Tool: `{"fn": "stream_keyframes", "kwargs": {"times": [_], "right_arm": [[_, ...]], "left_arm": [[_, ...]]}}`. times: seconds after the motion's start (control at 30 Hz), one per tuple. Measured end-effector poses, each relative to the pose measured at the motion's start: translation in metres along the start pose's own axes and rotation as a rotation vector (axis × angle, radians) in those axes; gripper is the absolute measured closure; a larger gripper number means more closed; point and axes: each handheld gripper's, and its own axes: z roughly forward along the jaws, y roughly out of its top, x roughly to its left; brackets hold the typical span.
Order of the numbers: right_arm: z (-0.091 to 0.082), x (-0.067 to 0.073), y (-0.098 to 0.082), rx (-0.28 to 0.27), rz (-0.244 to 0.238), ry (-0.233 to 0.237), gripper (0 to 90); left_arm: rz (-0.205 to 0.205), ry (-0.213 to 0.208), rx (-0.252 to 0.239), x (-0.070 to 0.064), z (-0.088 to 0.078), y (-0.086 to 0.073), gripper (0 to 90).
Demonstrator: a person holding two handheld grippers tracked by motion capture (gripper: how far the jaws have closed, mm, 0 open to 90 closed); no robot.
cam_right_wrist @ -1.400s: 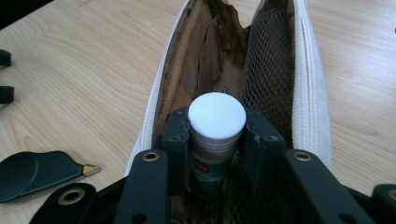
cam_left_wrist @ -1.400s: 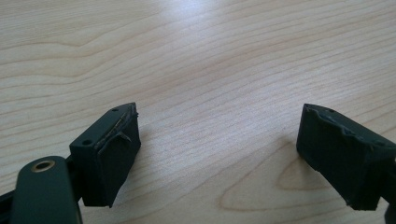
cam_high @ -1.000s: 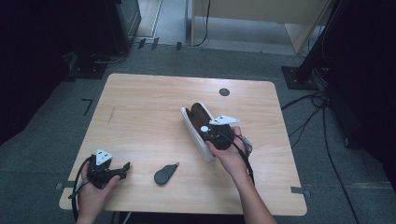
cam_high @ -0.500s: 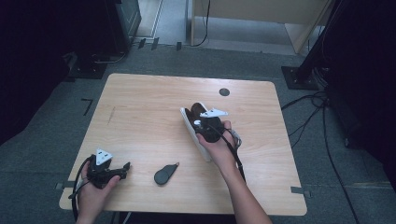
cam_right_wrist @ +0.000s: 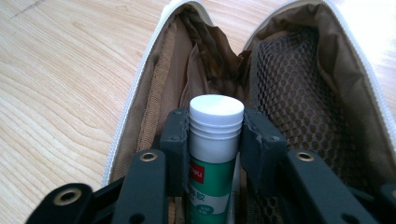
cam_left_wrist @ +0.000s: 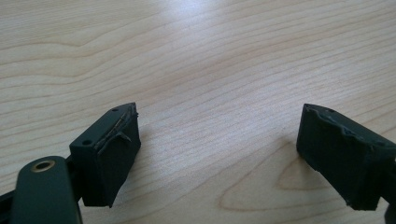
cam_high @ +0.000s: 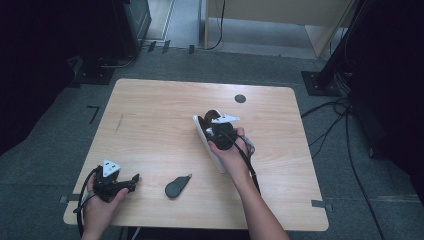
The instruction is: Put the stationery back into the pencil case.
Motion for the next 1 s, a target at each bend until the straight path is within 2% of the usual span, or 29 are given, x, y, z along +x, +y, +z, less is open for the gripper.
{"fn": "stream_keyframes", "kwargs": {"times": [0.1,0.23,0.5,0.73,0.8,1.0], "right_arm": [[-0.004,0.0,0.001,-0.011,-0.016,-0.006,59.4],[-0.01,0.0,0.002,-0.031,-0.014,-0.001,56.6],[-0.033,0.001,0.007,-0.094,-0.035,-0.006,54.2],[-0.06,0.005,0.01,-0.154,-0.043,0.017,51.5],[-0.066,0.005,0.01,-0.164,-0.043,0.028,50.9],[-0.087,0.009,-0.001,-0.202,-0.052,0.056,50.8]], "left_arm": [[0.001,0.0,0.0,0.0,0.0,0.0,13.5],[0.0,0.0,0.0,0.0,0.0,0.0,13.5],[0.0,0.0,0.0,0.0,0.0,0.0,13.5],[0.002,0.001,0.0,0.0,0.0,0.0,13.5],[-0.011,0.01,-0.001,-0.001,0.0,0.0,13.5],[-0.024,0.023,-0.001,-0.004,0.0,0.0,13.5]]}}
